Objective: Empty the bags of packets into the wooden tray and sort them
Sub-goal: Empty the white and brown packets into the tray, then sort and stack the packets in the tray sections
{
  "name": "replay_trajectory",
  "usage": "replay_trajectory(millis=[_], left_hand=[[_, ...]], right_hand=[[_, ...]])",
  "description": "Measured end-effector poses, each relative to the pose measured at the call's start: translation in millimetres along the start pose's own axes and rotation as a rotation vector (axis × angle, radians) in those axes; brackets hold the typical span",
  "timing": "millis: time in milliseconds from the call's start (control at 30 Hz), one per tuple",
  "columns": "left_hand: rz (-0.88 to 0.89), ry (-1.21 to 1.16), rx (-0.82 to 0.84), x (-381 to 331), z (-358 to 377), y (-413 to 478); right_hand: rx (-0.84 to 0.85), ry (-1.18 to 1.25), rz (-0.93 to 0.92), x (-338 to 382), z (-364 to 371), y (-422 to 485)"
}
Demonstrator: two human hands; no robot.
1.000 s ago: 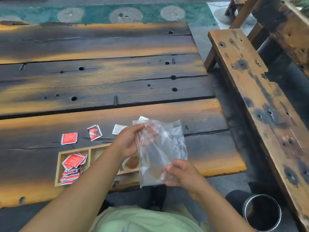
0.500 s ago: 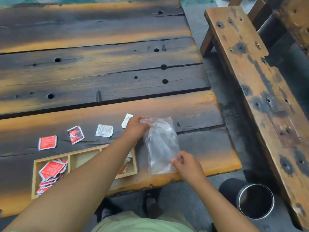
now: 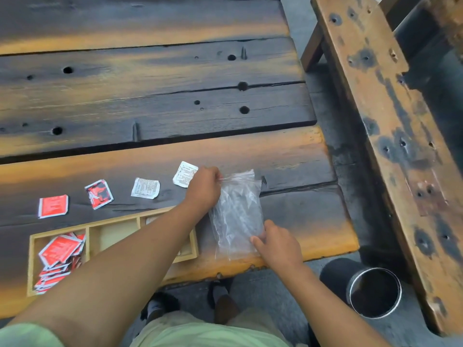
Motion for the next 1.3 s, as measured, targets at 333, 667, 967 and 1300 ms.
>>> replay_trajectory(millis=[333, 667, 967, 1300], left_hand=[[0.082, -0.078, 0.023, -12.7, 19.3, -1.2], [0.154, -0.096, -0.023, -23.0, 8.2, -26.1], [0.111, -0.174, -0.072, 20.0, -50.7, -92.9], [0.010, -0.225, -0.061, 116.7, -79.0, -161.2]], right_hand=[[-0.023, -0.017, 0.103, -24.6, -4.5, -3.3], [-0.155, 0.106, 0.101, -29.9, -17.7, -24.4], [-0.154, 0.123, -0.165, 37.4, -34.4, -51.1], [0.077, 0.133, -0.411, 155.8, 13.6, -47.1]])
Point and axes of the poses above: each hand's wrist, its own y-axis towards the middle knuckle, its own z-axis out of the palm, x = y × z, the point moved 9 cm from there along y, towards the middle knuckle, and after that the axes turned 11 degrees about x, right-handed, at the moved point
